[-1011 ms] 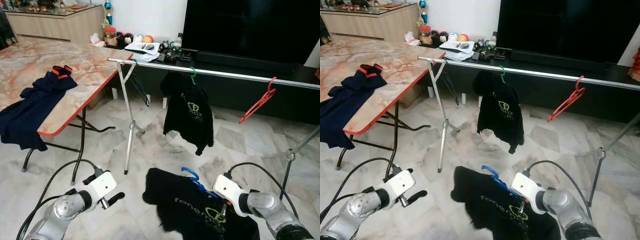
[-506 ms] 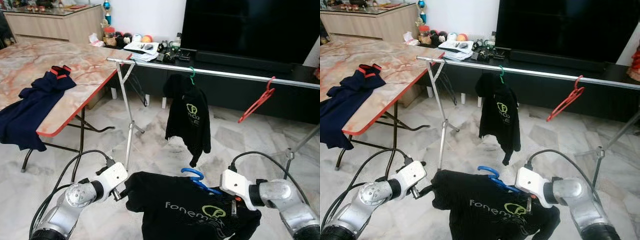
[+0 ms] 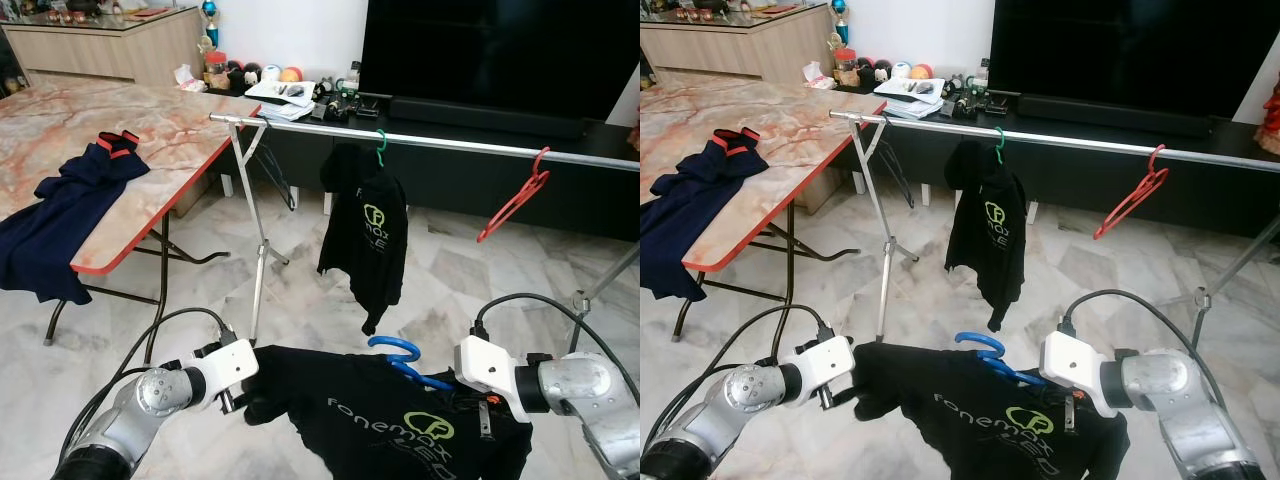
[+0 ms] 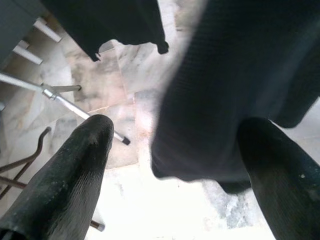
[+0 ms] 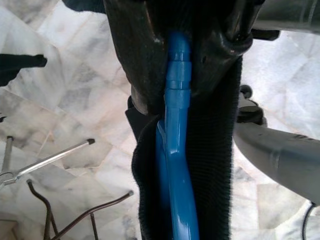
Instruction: Hang hanger
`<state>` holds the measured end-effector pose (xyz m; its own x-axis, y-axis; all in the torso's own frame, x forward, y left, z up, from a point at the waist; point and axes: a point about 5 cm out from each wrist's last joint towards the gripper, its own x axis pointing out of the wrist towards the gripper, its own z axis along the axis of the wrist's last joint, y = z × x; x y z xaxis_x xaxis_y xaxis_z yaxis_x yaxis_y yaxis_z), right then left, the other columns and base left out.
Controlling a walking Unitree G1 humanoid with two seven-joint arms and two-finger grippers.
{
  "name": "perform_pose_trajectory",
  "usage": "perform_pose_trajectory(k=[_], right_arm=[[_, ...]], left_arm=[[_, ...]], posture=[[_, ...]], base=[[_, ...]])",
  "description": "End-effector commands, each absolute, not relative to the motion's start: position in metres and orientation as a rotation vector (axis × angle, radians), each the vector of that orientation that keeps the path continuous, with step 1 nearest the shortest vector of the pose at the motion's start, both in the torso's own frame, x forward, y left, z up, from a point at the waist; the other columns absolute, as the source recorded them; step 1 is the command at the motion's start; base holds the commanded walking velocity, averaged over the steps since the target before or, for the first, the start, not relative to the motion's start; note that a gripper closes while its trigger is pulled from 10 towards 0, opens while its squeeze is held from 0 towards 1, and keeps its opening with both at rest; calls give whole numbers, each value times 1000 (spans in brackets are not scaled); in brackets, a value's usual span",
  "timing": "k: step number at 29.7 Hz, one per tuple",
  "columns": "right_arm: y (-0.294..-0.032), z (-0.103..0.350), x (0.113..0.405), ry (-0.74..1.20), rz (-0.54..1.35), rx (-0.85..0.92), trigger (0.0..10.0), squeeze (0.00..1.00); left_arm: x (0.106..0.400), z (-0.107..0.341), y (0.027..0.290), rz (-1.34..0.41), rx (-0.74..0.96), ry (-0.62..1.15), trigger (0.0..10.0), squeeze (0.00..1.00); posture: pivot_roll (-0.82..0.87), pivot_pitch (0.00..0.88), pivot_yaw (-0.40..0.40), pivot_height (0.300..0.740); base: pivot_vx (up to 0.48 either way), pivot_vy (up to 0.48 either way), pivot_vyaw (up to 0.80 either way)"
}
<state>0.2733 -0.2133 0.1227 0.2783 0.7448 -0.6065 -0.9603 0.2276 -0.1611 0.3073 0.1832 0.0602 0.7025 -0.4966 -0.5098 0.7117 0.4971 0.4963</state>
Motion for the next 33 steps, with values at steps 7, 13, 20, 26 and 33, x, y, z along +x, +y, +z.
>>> perform_pose_trajectory(k=[7, 13, 20, 26, 33], right_arm=[[-213, 140, 273, 405, 1217, -559, 10000, 0], [-210, 141, 272, 404, 1218, -552, 10000, 0], [-208, 142, 272, 401, 1219, -536, 10000, 0], [-208, 141, 269, 407, 1227, -525, 10000, 0], [-207, 140, 269, 408, 1233, -520, 10000, 0]], left_arm=[[306, 47, 186, -715, 675, 349, 4314, 0], [304, 41, 186, -711, 659, 355, 0, 0], [306, 41, 186, -683, 639, 339, 0, 0], [308, 42, 183, -669, 613, 318, 0, 0], [308, 41, 183, -665, 600, 312, 0, 0]], posture=[[144, 62, -8, 740], [146, 60, -8, 740], [145, 55, -8, 740], [145, 48, -11, 740], [147, 43, -12, 740]], base=[[0, 0, 0], [0, 0, 0], [0, 0, 0], [0, 0, 0], [0, 0, 0]])
